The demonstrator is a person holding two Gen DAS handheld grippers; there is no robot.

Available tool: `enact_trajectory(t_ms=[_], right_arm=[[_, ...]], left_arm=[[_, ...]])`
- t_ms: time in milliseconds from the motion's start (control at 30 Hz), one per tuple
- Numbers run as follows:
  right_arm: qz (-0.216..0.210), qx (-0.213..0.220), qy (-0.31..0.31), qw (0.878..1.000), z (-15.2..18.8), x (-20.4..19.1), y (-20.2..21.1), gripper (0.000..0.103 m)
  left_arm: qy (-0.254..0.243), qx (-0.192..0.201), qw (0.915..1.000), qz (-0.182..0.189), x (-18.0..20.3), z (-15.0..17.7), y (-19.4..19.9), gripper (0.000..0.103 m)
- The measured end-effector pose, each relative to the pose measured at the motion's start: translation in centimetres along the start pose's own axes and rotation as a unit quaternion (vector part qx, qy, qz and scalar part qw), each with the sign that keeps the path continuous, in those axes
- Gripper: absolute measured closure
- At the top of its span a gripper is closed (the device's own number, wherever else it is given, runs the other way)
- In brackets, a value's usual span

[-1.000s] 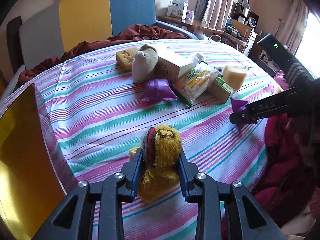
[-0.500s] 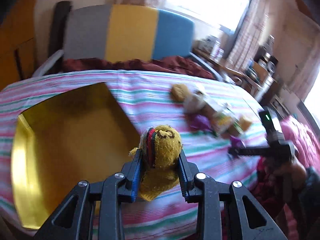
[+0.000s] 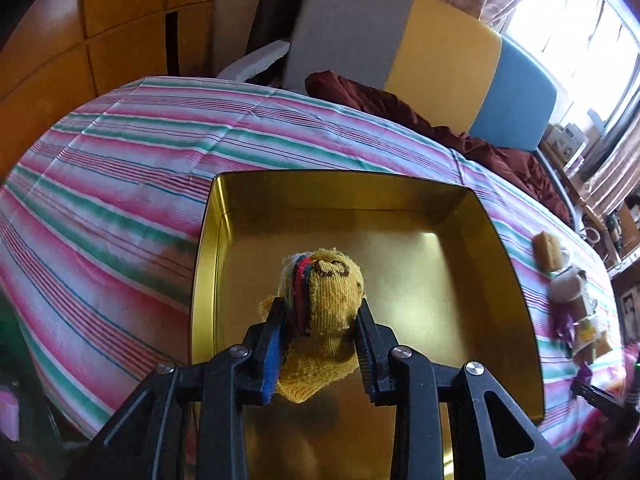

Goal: Organize objects
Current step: 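Carry the doll into the gold tray with the left gripper while the right gripper grasps a purple candy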

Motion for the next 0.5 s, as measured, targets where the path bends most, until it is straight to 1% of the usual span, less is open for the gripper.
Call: enact_trajectory(t_ms=[167, 267, 500], right_arm=[[0.003, 0.001, 0.004, 1.000, 0.7, 0.5, -0.4, 0.053], [0.004, 0.002, 0.007, 1.000, 0.8, 1.0, -0.5, 0.053], [0.006, 0.001, 0.010, 1.000, 1.5, 2.0, -0.9, 0.053]], left_arm=[[0.001, -0.014, 0.9997, -0.020, -0.1, -2.0, -2.8, 0.070], [0.000, -0.020, 0.9991, -0.039, -0.6, -3.4, -4.5, 0.070], [-0.010, -0.019, 0.9975, -0.068, -1.2, -5.5, -7.4, 0.068]])
Point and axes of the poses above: each gripper's, at about its wrist camera, not at the fingertips, and y roughly against the way its jaws point, x to its right, z to its underside, the point moved 7 cm from there along -y, roughly the way its jaws point, and after that the axes turned 3 degrees about -z, right-handed, at the moved point
